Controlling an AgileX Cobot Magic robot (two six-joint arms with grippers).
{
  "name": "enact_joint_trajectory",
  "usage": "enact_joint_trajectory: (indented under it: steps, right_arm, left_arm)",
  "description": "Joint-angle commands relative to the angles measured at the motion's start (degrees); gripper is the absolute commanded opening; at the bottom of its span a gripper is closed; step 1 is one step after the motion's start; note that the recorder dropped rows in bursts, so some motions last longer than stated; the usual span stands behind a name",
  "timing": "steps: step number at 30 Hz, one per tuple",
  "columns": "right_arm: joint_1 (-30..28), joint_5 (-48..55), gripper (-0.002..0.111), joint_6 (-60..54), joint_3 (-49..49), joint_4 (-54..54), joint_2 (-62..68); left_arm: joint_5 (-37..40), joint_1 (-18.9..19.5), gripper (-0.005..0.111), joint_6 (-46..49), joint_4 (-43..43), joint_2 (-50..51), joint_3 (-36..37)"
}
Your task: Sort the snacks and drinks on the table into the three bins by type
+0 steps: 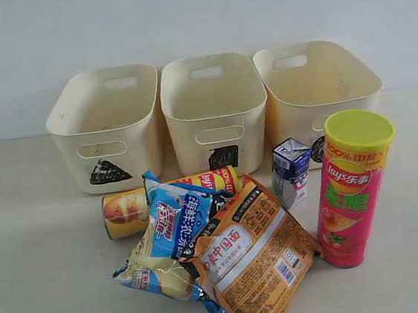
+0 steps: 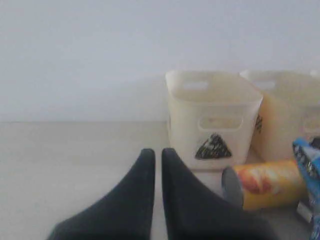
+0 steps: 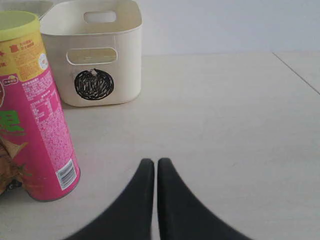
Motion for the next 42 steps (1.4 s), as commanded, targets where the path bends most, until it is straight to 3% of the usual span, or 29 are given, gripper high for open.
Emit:
enact_joint_trajectory:
  steps: [1,5,12,23,28,36,42]
  right_arm:
    - [0.1,-0.4,0.000,0.0,0.3,-0.2,-0.3]
    - [0.1,-0.4,0.000,0.0,0.3,-0.2,-0.3]
    - [0.1,-0.4,0.000,0.0,0.3,-0.2,-0.3]
    - [0.1,-0.4,0.000,0.0,0.3,-0.2,-0.3]
    - [0.1,-0.4,0.000,0.0,0.3,-0.2,-0.3]
    - [0.1,-0.4,0.000,0.0,0.3,-0.2,-0.3]
    - [0.1,-0.4,0.000,0.0,0.3,-0.2,-0.3]
  left_arm:
    - [-6.3,0.1,0.004,-3.0,-2.3,-0.2,-0.2]
    - [-14.8,0.1,0.004,-9.4,-2.3,-0.2,-0.2]
    - [-16.0,-0.2,0.004,-14.5,-1.0,2.8,-4.1]
    - [-13.2,-0.2,0.004,-15.0,1.9,28.6,-20.4]
    - [-6.1,-1.2,0.004,-15.0,7.9,40.1,-30.0]
    - [12.5,-7.7,0.004,-5.5,10.8,53.9,-44.1]
    - [25.4,-8.9,0.004,8.4,0.5,63.2,-51.4]
